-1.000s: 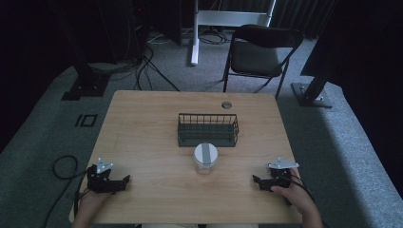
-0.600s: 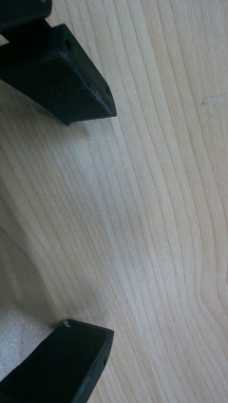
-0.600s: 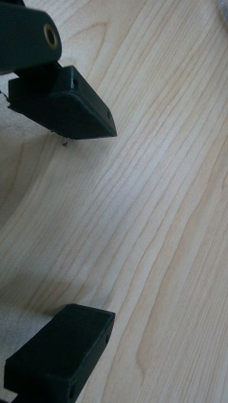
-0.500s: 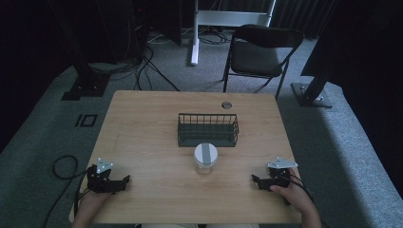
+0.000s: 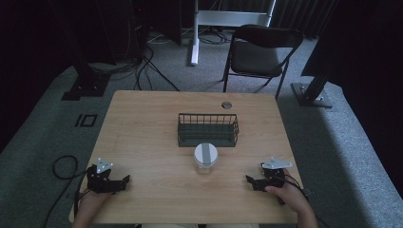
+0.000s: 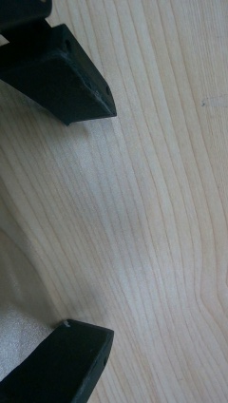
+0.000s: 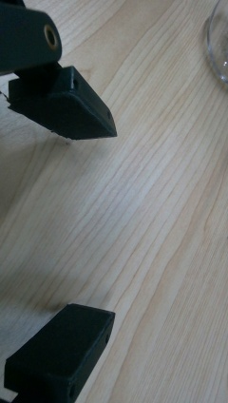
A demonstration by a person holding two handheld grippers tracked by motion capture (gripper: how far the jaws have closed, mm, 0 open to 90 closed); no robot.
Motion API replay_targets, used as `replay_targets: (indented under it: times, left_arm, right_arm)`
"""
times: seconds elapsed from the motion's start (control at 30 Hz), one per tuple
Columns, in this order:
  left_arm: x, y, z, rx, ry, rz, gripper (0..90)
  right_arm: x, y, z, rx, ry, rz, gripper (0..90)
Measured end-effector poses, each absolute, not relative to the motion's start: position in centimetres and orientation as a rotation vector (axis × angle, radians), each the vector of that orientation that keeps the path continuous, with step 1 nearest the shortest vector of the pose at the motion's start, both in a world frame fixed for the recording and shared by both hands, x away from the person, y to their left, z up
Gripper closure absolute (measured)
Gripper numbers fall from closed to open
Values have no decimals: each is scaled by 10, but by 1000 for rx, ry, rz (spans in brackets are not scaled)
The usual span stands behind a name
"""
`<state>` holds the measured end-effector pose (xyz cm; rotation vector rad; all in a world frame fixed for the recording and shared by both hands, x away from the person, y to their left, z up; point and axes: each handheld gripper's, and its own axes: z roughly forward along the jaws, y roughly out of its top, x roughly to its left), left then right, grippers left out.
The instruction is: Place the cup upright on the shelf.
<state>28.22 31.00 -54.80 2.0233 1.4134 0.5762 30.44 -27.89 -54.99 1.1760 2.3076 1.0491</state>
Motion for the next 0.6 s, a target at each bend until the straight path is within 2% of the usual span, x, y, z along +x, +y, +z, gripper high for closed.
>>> replay_targets:
  times: [0.6]
  left_arm:
    - [282, 310, -548, 2026, 1410, 573, 5]
  right_arm:
    - [306, -252, -546, 1084, 2340, 1139, 113]
